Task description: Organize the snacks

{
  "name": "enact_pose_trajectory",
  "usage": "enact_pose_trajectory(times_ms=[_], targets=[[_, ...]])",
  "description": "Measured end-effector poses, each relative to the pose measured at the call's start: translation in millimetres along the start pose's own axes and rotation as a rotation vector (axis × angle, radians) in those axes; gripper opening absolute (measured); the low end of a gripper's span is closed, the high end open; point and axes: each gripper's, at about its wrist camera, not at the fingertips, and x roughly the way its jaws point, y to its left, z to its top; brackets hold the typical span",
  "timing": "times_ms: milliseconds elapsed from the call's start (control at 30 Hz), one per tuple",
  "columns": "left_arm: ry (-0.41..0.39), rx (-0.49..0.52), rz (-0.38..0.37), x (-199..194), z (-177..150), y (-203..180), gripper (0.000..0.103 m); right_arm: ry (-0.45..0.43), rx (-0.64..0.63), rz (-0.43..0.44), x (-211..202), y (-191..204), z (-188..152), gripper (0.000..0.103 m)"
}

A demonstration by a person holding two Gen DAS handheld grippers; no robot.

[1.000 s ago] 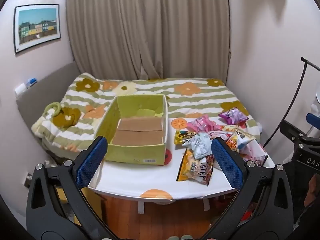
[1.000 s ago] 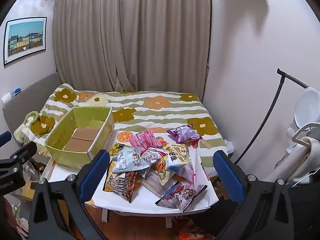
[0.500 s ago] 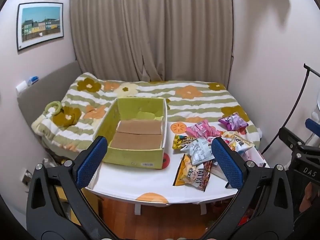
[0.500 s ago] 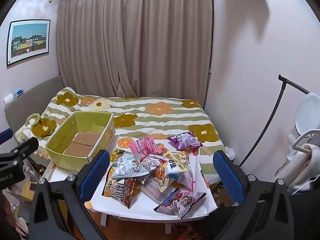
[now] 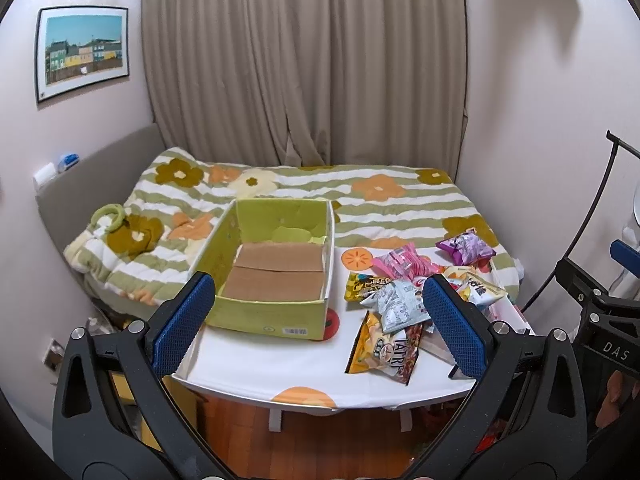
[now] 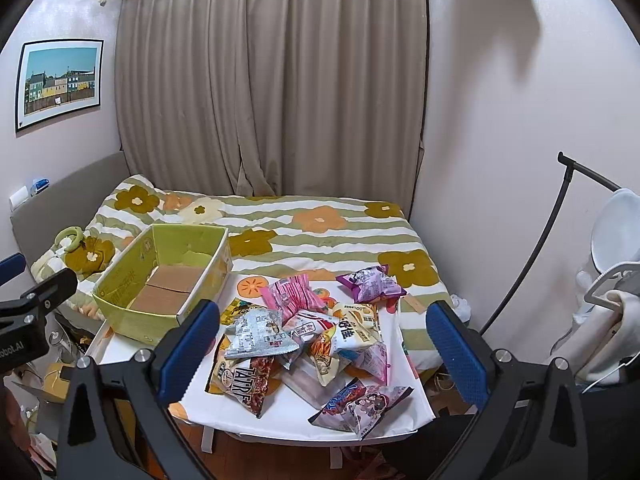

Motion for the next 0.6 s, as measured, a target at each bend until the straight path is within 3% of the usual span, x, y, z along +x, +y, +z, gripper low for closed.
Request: enact_pose_trajectory(times_ms=[600], targets=[[0.011, -0.006, -0.01, 1.7, 0.8, -5.1, 0.103, 0.008, -0.002, -0.002, -3.7, 2.1, -6.9, 0.103]])
